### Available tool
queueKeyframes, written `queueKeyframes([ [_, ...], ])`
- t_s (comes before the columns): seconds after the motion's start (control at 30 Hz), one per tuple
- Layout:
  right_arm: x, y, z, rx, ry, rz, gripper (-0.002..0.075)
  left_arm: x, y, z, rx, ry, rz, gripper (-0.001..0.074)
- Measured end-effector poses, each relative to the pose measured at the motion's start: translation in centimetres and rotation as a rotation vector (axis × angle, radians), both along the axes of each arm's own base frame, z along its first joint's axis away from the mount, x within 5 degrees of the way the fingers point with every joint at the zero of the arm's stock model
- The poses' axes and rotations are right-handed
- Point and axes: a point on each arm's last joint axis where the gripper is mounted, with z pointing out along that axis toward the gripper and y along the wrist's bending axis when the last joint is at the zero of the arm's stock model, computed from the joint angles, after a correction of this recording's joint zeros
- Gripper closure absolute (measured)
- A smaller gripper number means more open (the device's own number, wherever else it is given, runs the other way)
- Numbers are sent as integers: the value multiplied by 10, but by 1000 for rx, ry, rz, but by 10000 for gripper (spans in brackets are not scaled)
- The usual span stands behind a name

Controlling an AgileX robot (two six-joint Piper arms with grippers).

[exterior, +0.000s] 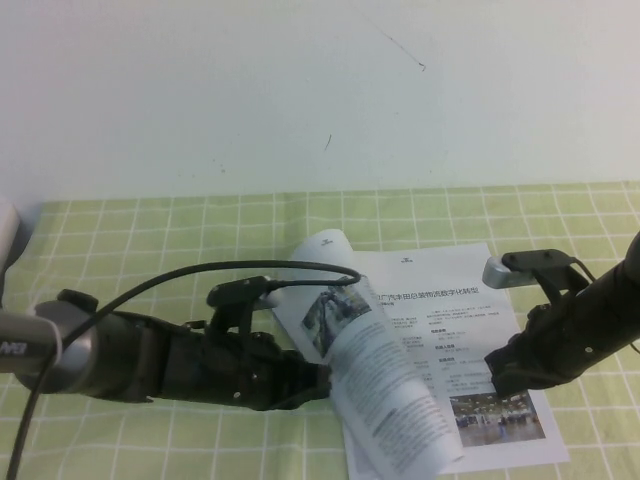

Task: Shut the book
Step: 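Close the open booklet and leave it lying on the table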

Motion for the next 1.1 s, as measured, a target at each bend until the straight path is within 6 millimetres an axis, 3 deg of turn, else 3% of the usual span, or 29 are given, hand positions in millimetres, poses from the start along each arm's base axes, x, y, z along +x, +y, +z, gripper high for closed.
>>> queueKeyframes([
  [0.2, 4, 1, 3, 8, -11, -2, 729, 2, -33, 24, -137, -83, -183, 738],
  [0.33, 9, 1, 11, -10, -50, 25, 729, 9, -42, 37, -187, -126, -222, 738],
  [0.4, 11, -1, 28, -36, -106, 49, 729, 10, -44, 44, -209, -141, -236, 738],
  [0.53, 8, -12, 79, -144, -224, 124, 729, 9, -40, 60, -155, -191, -261, 738],
  [0.67, -11, -38, 134, -365, -311, 160, 729, 5, -12, 85, 59, -247, -271, 738],
  [0.83, -49, -79, 198, -625, -436, -29, 729, 5, 42, 123, 206, -247, -85, 738],
  [0.93, -81, -91, 230, -620, -543, -149, 729, 0, 76, 154, 250, -320, 30, 738],
  [1.1, -136, -104, 254, -536, -682, -273, 729, -24, 117, 202, 337, -467, 173, 738],
])
